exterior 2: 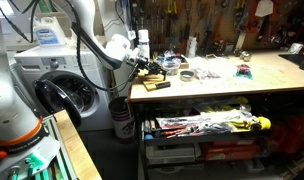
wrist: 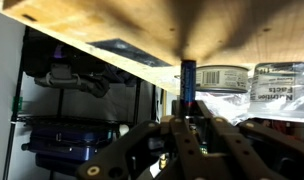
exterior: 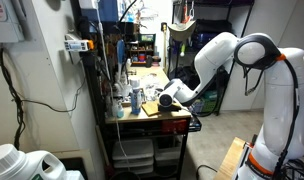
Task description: Pick up the batteries on top of the chopping board and make them stand upright on the board
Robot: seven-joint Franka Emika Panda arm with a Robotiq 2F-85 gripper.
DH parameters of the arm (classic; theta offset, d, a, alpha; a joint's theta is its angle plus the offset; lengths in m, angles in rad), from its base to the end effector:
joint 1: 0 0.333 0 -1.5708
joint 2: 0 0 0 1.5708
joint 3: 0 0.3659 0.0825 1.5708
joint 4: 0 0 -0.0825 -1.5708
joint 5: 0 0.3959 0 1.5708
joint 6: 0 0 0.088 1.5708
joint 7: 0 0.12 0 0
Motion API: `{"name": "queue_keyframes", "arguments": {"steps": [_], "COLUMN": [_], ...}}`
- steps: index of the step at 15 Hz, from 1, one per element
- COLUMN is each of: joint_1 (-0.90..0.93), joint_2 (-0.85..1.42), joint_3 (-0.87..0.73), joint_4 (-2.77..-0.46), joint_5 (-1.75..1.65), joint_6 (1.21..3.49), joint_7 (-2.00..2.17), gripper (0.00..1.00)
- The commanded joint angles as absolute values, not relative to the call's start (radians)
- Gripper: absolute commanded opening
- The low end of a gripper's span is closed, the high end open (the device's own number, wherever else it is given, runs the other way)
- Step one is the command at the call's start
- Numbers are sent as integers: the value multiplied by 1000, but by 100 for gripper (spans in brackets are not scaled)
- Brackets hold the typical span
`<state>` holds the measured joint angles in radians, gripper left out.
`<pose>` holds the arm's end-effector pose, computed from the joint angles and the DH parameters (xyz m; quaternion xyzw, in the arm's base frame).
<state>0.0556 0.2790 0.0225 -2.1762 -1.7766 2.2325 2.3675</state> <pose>0.5932 0.0062 0.3024 0.7533 -0.3486 0.4969 0.2533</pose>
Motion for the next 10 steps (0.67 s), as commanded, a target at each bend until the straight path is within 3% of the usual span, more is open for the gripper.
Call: {"name": "queue_keyframes", "arguments": {"steps": [1,7,10], "joint_1": [34,31,26], "joint_2": [287,276,240], "joint_3": [39,41,41], "joint_4": [-2184,-2190,-2204], "joint_5": [-1776,-1775,-1752], "joint_6": [2230,2235,2245], "joint_7": [2369,2366,2341], "gripper": [48,95,100]}}
